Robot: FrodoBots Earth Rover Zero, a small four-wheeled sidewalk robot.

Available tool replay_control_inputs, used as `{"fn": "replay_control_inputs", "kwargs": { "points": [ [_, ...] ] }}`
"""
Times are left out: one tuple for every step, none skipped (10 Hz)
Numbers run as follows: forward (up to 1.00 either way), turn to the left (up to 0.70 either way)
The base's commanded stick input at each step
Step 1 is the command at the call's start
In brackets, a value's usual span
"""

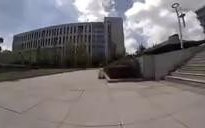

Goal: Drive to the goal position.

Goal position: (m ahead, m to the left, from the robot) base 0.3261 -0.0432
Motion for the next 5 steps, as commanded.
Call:
{"fn": "replay_control_inputs", "kwargs": {
  "points": [
    [0.7,0.0],
    [0.7,0.0],
    [0.7,0.0],
    [0.7,0.0],
    [0.7,0.0]
  ]
}}
